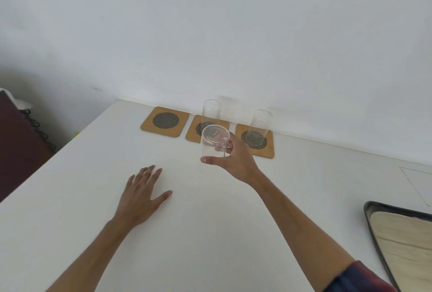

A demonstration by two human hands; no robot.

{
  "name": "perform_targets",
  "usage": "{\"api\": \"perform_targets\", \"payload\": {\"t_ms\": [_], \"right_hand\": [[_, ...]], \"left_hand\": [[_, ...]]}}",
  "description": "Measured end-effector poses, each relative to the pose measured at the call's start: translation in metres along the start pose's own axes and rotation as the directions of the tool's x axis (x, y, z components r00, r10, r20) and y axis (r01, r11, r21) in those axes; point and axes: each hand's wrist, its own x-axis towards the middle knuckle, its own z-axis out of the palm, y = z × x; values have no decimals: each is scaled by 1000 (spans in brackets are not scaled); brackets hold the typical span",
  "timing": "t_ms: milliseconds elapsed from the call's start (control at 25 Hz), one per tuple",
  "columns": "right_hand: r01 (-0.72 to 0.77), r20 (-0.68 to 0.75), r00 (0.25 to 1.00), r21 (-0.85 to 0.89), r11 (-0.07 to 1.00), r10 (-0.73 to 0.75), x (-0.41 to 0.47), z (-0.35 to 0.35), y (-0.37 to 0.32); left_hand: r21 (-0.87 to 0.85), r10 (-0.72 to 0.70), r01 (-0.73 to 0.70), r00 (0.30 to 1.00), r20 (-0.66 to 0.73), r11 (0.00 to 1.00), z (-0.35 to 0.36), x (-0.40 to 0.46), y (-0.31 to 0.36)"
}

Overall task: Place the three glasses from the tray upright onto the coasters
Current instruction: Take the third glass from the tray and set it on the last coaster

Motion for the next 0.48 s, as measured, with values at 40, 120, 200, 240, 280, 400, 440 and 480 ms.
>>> {"api": "perform_targets", "payload": {"t_ms": [40,120,200,240,280,400,440,480], "right_hand": [[7,10,1000,2,1000,-7,11,8,-1],[18,22,1000,8,1000,-18,33,23,-3],[21,32,999,16,1000,-21,56,37,-4],[16,35,999,18,1000,-16,67,43,-4],[10,31,999,18,1000,-10,79,49,-3],[-8,17,1000,16,1000,8,111,66,2],[-14,22,1000,21,1000,14,122,72,4],[-15,23,1000,26,1000,14,132,78,5]], "left_hand": [[56,-17,16,1000,24,998,1,1,-14],[132,-38,30,997,60,991,2,4,-37],[174,-29,13,996,85,985,-2,12,-51],[177,-33,16,995,92,984,-4,18,-57],[172,-45,28,995,94,985,-5,23,-60],[152,-68,55,994,81,987,-6,34,-65],[146,-69,57,995,77,988,-5,35,-66],[141,-71,60,995,71,988,-4,35,-67]]}}
